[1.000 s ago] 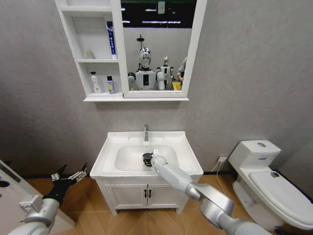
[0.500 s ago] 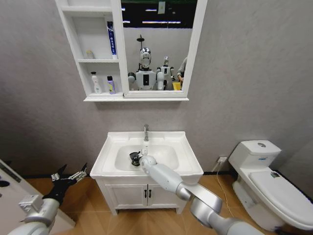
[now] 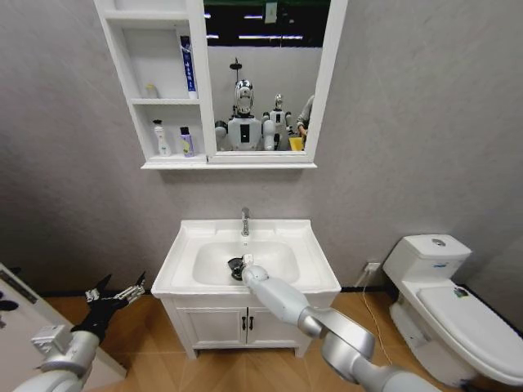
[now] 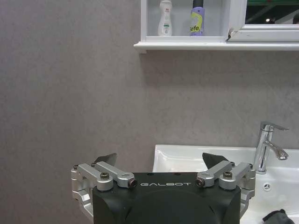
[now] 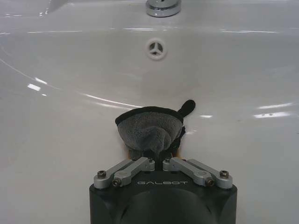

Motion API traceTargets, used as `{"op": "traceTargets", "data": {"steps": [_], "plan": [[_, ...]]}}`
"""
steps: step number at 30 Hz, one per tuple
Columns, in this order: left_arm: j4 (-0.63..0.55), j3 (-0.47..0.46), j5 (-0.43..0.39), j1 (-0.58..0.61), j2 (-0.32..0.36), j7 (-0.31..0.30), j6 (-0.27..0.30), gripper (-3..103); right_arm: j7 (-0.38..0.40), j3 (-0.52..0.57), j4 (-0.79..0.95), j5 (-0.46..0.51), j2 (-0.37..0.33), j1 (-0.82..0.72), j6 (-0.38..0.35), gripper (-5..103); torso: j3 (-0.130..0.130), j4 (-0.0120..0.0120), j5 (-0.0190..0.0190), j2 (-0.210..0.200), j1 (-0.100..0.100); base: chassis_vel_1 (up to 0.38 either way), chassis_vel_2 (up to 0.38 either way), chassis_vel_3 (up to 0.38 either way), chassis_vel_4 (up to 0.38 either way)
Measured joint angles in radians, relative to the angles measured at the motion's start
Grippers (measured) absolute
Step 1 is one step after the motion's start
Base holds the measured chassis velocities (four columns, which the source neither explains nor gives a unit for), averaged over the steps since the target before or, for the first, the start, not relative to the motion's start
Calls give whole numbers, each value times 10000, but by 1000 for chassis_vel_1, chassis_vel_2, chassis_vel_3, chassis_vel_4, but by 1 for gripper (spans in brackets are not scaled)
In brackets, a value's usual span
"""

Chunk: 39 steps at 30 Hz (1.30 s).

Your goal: Move facial cleanser and shampoo from washbasin to cabinet, then wipe washbasin with towel.

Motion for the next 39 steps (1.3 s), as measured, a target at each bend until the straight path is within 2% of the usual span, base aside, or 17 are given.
{"op": "traceTargets", "data": {"steps": [6, 14, 19, 25, 34, 39], "plan": [[0, 0, 0, 0, 0, 0, 0, 100, 127, 130, 296, -5, -623, -134, -28, 3, 0, 3, 1, 1, -1, 0, 0, 0, 0], [0, 0, 0, 0, 0, 0, 0, 100, 116, 128, 203, -2, -813, 54, -96, 3, 4, -3, -1, 0, -1, 0, 0, 0, 0], [0, 0, 0, 0, 0, 0, 0, 100, 76, 132, 202, -598, -821, 37, -128, 3, 5, 0, 0, 0, -1, 0, 0, 0, 0], [0, 0, 0, 0, 0, 0, 0, 100, 69, 121, 305, -1096, -1227, 203, -89, 3, 5, -3, -2, -1, 0, 0, 0, 0, 0], [0, 0, 0, 0, 0, 0, 0, 100, -93, -5, 99, -1038, -1206, 308, -74, 3, 2, -3, -4, -1, 0, 0, 0, 0, 0], [0, 0, 0, 0, 0, 0, 0, 100, -90, -46, -36, -84, -823, 380, -286, 3, 3, -1, -4, -2, 0, 0, 0, 0, 0]]}}
